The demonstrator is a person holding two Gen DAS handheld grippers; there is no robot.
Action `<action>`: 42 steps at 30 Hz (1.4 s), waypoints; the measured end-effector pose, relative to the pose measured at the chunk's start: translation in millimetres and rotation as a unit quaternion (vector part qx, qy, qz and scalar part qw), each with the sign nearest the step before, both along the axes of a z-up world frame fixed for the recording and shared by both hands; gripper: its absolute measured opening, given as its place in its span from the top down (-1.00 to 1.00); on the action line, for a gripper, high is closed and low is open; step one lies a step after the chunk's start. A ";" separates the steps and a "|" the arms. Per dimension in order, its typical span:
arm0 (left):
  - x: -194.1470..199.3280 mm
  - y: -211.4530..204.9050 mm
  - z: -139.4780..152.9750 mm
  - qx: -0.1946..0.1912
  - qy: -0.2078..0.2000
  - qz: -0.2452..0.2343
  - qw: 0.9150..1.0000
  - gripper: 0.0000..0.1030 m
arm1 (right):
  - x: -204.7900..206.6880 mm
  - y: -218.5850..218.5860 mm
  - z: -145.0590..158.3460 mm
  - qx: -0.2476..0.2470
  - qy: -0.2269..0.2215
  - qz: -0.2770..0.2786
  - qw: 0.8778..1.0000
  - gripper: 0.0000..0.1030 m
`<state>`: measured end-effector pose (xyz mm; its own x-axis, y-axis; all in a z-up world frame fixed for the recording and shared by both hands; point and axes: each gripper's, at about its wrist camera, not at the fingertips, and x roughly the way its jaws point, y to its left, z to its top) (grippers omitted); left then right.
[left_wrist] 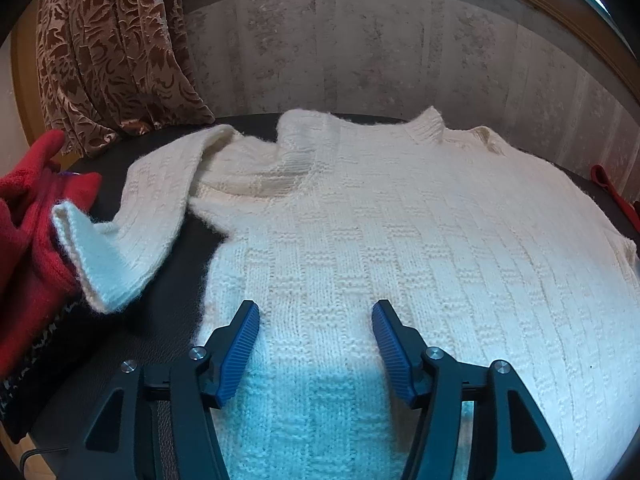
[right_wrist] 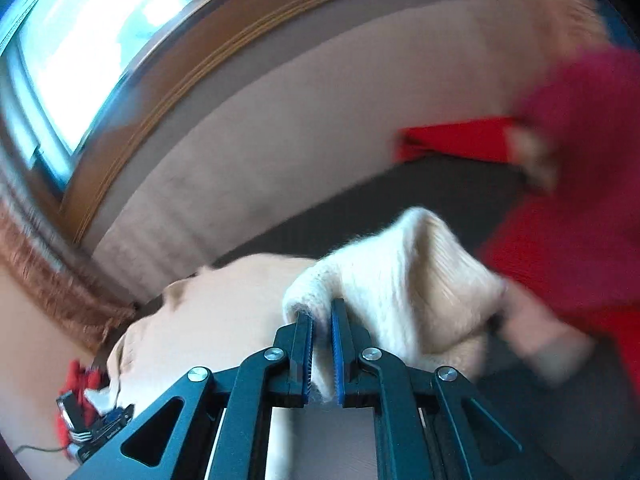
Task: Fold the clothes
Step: 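Lay the sleeve flat beside the sweater body and open the right tool, then grasp the other sleeve cuff with the left tool and fold it across the body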
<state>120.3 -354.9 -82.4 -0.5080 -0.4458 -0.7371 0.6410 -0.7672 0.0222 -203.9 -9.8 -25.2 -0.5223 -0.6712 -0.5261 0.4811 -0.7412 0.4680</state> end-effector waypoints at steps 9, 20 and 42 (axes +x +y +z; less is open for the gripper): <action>1.9 -2.2 -0.5 0.009 0.007 0.001 1.000 -0.18 | 57.8 -163.0 -1.6 0.080 0.041 0.191 0.977 0.66; 1.3 -1.9 2.3 0.026 0.008 0.004 1.000 -0.14 | 96.5 -92.3 -46.7 0.046 -0.014 0.161 0.986 -0.49; -130.0 7.6 11.7 0.304 0.051 -0.022 0.951 -0.14 | 98.5 -86.2 -77.5 0.016 -0.042 0.187 0.981 -0.87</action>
